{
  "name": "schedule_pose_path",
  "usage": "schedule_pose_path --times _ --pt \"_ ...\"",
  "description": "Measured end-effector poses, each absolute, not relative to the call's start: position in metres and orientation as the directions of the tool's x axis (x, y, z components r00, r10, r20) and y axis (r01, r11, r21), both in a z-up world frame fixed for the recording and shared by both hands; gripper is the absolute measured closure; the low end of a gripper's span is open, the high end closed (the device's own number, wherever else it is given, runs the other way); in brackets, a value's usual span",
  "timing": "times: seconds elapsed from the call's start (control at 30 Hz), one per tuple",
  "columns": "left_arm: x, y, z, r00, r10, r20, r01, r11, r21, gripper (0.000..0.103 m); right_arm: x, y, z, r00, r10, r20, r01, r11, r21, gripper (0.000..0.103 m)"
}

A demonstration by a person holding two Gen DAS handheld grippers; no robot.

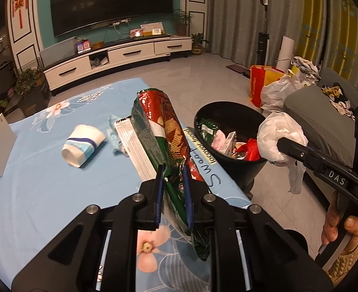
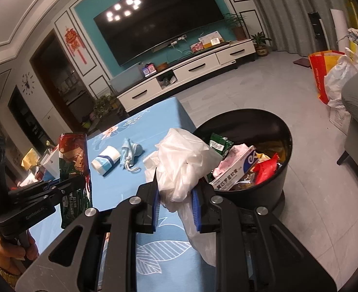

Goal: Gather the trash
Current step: 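Carry the clear bag and green wrapper together over the black bin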

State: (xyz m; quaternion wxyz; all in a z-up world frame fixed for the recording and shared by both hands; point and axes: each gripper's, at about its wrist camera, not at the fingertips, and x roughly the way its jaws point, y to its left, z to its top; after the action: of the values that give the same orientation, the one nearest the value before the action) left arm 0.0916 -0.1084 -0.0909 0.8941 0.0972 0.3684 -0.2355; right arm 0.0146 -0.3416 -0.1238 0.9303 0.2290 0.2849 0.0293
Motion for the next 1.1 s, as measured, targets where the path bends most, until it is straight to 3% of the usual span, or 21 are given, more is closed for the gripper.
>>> schedule_pose_path --times 0.73,1.1 --pt "0.139 -0.183 -0.104 0.526 -0.477 -0.705 0.603 0.793 -0.087 0.087 0.027 -0.380 -0.143 0.835 0.079 -0.545 0.206 0.873 0.442 0.081" --pt "0.166 -0.235 -0.119 0.484 -0.493 -0.723 0.655 0.752 -0.075 0.087 0.050 -0.393 -0.152 0.825 0.041 -0.564 0.246 0.872 0.423 0.080"
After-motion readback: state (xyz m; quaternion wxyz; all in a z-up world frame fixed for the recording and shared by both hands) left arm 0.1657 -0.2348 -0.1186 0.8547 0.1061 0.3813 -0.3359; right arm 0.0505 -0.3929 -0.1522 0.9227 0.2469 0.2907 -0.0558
